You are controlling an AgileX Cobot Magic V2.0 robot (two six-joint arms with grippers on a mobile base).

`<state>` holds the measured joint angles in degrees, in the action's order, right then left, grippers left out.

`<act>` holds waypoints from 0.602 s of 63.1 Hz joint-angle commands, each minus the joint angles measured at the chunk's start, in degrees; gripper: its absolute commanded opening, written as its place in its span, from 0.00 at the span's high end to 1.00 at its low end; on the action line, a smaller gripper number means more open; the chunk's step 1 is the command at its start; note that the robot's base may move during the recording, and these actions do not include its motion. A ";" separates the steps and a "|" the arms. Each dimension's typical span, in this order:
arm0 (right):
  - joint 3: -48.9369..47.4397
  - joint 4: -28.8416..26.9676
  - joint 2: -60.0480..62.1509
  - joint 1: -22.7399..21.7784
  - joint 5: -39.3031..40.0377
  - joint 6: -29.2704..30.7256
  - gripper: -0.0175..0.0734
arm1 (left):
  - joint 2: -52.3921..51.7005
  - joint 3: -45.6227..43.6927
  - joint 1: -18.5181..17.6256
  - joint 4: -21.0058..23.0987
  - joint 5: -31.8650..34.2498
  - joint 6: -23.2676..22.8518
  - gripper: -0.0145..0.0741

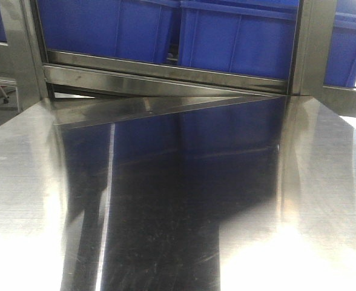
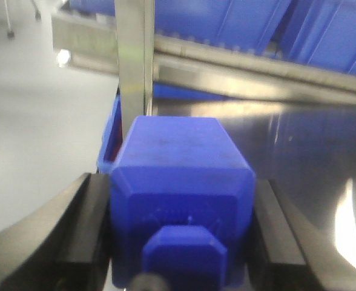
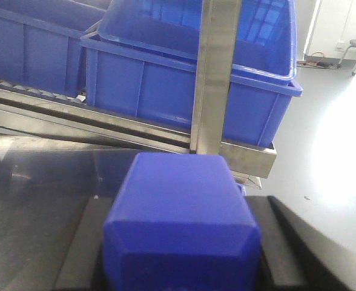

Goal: Pick and sort blue part to right shelf
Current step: 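Hold both bottles raised while the base starts turning from the table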

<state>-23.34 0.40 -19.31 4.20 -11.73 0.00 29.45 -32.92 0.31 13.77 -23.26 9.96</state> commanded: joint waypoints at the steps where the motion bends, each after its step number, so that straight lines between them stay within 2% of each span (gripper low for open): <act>1: -1.78 0.65 -0.35 -0.42 5.25 0.54 0.32 | -3.90 -1.00 -0.01 1.07 4.48 0.18 0.38; 14: -1.78 0.65 -0.35 -0.42 5.25 0.54 0.32 | -10.91 -0.75 -0.01 1.07 4.48 0.18 0.38; 38: -1.78 0.65 -0.35 -0.42 5.25 0.54 0.32 | -11.43 -0.65 -0.01 1.07 4.48 0.18 0.38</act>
<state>-23.34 0.40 -19.31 4.20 -11.73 0.00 17.55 -31.99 0.31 13.77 -23.49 9.96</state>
